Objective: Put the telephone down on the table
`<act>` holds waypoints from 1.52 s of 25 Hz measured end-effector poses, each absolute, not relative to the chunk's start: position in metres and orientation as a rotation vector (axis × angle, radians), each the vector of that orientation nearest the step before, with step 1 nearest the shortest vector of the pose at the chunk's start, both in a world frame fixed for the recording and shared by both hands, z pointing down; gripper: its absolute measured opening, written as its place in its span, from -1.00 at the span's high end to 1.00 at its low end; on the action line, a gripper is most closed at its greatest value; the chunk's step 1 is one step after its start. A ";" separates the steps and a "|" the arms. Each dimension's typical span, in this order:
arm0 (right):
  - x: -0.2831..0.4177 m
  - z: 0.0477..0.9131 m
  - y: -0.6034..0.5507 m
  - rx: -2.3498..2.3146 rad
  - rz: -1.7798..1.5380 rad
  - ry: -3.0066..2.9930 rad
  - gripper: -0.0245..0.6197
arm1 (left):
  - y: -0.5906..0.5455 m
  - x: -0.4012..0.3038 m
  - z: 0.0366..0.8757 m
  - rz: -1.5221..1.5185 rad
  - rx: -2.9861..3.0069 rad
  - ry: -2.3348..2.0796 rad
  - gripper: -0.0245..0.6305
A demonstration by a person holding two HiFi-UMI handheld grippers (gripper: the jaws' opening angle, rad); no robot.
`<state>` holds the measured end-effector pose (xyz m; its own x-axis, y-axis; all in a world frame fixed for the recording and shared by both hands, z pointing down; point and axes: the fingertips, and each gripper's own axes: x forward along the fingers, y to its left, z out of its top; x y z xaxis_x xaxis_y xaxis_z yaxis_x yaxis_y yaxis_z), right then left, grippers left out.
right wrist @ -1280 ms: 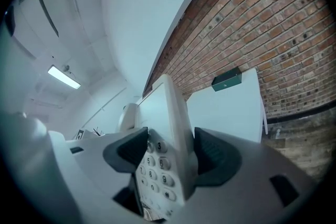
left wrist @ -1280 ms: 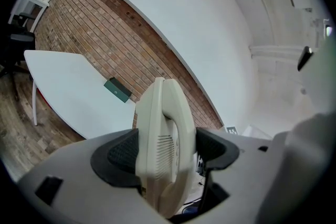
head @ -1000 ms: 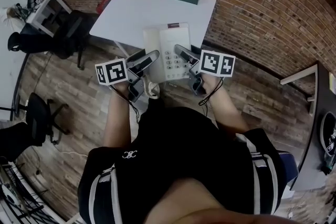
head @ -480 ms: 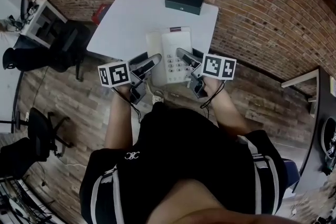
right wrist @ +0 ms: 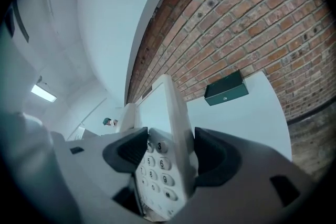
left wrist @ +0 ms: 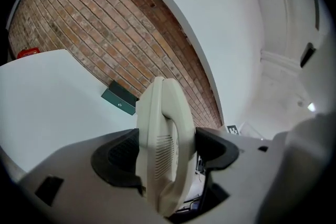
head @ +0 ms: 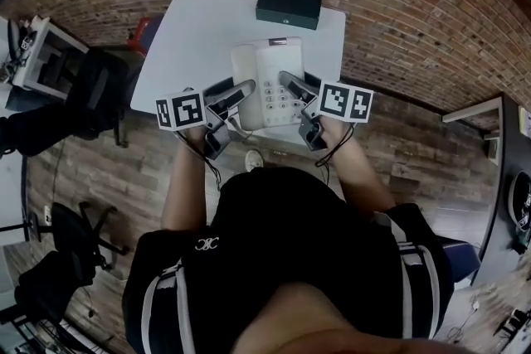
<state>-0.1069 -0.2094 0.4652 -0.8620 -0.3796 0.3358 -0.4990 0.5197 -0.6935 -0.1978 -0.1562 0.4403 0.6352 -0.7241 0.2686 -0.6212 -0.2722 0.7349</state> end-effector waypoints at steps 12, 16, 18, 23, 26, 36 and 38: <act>-0.139 0.499 -0.280 1.052 1.397 -2.496 0.20 | -0.249 -0.241 0.473 -0.031 1.998 -0.836 -0.09; -0.126 0.520 -0.296 1.118 1.478 -2.428 0.20 | -0.273 -0.230 0.491 -0.006 1.972 -0.802 -0.07; -0.121 0.531 -0.305 1.132 1.489 -2.397 0.20 | -0.283 -0.226 0.502 -0.002 1.955 -0.784 -0.07; -0.112 0.557 -0.332 1.142 1.493 -2.335 0.20 | -0.310 -0.217 0.531 0.015 1.900 -0.757 -0.05; -0.108 0.575 -0.345 1.142 1.532 -2.299 0.20 | -0.325 -0.213 0.548 0.039 1.869 -0.752 -0.05; -0.100 0.628 -0.385 1.125 1.580 -2.196 0.20 | -0.366 -0.206 0.603 0.076 1.769 -0.721 -0.04; -0.100 0.641 -0.390 1.113 1.598 -2.170 0.20 | -0.372 -0.204 0.615 0.090 1.749 -0.709 -0.04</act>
